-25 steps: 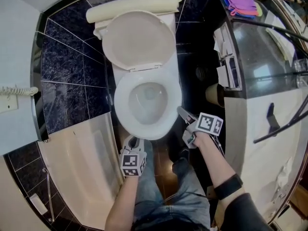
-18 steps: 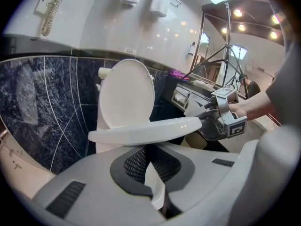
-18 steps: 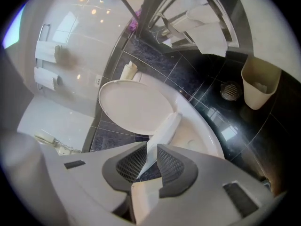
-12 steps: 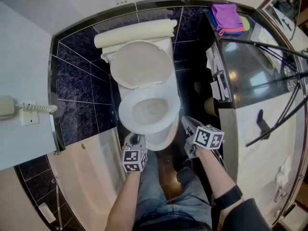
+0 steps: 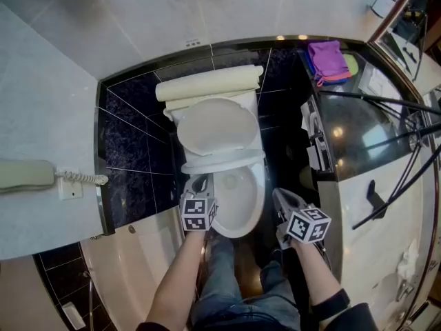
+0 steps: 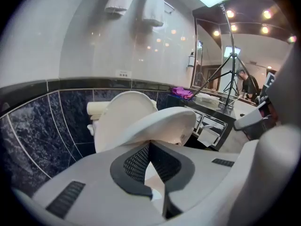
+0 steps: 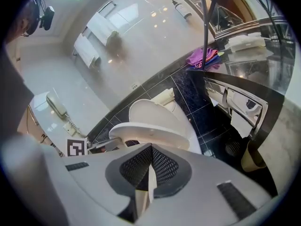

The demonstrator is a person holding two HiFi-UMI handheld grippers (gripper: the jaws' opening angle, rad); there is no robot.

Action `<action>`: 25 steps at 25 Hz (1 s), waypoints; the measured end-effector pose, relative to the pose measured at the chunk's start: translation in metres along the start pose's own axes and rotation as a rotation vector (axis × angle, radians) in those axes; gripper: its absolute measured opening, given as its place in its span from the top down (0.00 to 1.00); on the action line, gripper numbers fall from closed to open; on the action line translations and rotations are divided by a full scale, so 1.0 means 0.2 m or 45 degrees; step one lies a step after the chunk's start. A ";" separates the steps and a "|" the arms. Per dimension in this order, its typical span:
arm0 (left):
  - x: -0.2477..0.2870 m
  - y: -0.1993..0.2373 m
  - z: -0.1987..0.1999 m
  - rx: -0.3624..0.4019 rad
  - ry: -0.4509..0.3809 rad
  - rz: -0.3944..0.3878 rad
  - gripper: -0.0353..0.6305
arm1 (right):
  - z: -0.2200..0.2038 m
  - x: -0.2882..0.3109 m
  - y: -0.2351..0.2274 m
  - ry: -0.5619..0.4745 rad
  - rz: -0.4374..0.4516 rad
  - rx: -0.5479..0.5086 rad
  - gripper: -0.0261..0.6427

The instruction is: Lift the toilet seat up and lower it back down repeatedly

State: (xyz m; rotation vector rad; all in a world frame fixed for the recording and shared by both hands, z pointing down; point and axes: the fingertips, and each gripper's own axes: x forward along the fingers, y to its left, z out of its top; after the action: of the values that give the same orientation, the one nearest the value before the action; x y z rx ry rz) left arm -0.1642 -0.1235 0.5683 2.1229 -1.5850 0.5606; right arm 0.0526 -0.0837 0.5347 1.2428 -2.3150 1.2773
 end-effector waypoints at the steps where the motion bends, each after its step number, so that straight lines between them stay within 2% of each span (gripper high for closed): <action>1: 0.03 0.02 0.04 0.014 -0.008 -0.003 0.95 | 0.00 0.01 0.01 0.001 -0.002 -0.005 0.96; 10: 0.26 0.19 0.27 0.040 -0.080 0.012 0.95 | 0.05 0.02 0.01 -0.007 -0.012 -0.021 0.96; 16: 0.39 0.29 0.35 0.063 -0.061 0.037 0.95 | 0.10 0.00 -0.03 -0.015 -0.034 -0.042 0.96; 25: 0.32 0.30 0.42 0.094 -0.070 0.035 0.95 | 0.13 0.04 0.03 -0.012 -0.017 -0.064 0.96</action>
State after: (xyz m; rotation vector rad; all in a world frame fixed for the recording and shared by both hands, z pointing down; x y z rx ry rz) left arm -0.1991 -0.2365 0.5409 2.1911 -1.6491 0.5826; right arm 0.0476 -0.1077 0.5201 1.2487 -2.3263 1.2034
